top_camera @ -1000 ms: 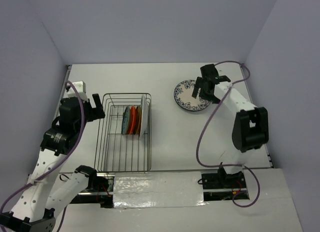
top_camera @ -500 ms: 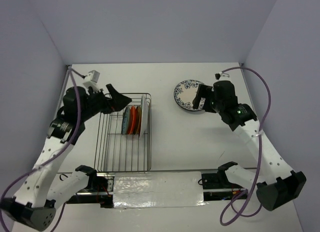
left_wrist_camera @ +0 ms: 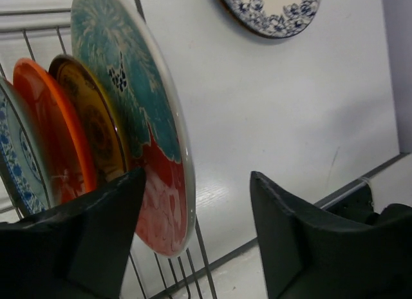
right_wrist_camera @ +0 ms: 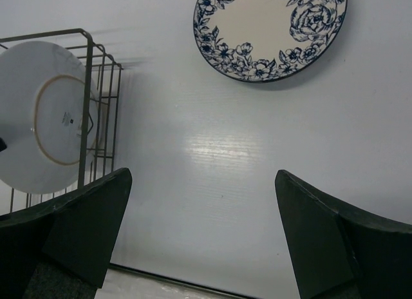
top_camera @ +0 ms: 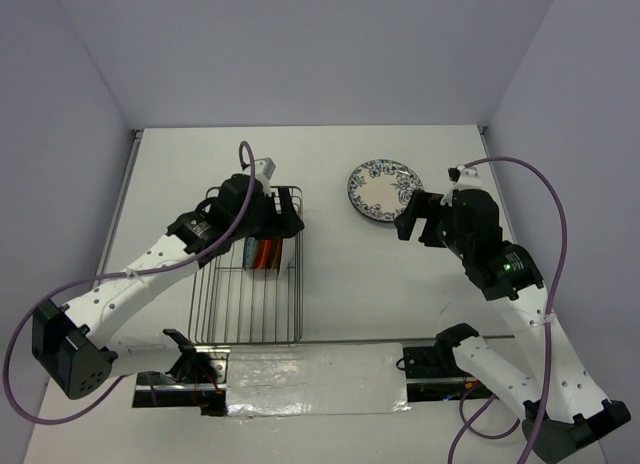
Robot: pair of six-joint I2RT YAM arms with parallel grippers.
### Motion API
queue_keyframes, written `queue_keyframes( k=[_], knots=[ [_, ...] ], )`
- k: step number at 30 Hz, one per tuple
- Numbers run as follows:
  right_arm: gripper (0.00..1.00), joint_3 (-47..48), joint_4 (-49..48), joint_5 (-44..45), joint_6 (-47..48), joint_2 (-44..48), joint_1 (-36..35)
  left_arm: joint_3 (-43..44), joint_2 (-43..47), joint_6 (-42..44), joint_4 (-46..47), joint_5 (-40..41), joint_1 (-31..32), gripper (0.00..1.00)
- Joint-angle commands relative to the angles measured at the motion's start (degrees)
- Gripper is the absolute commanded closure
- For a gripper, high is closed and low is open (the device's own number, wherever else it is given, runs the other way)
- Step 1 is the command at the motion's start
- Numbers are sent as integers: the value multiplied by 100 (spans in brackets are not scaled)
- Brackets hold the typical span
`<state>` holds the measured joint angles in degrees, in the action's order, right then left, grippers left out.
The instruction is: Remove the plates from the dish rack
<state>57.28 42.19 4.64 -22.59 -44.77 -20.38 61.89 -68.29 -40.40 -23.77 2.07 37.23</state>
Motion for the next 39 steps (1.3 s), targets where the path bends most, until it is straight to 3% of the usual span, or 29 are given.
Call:
queue_keyframes(
  k=[1, 2, 7, 10, 18, 20, 39],
  knots=[
    [0, -67, 69, -165, 88, 109, -18, -10, -157, 33, 13, 592, 153, 25],
    [0, -85, 78, -200, 88, 127, -18, -45, -149, 15, 21, 645, 161, 32],
    [0, -111, 96, -148, 71, 250, -18, -116, -140, 15, 83, 725, 153, 51],
    [0, -129, 96, -148, 53, 276, -18, -45, -193, -20, 74, 585, 179, 69],
    [0, -182, 96, -130, 44, 338, -27, 139, -184, -73, 74, 532, 249, 88],
    [0, -190, 113, -113, 44, 355, -27, 209, -176, -82, 92, 523, 258, 98],
    [1, 20, 228, -60, 53, 382, -18, 1730, -132, 340, -321, 470, 258, 100]
  ],
)
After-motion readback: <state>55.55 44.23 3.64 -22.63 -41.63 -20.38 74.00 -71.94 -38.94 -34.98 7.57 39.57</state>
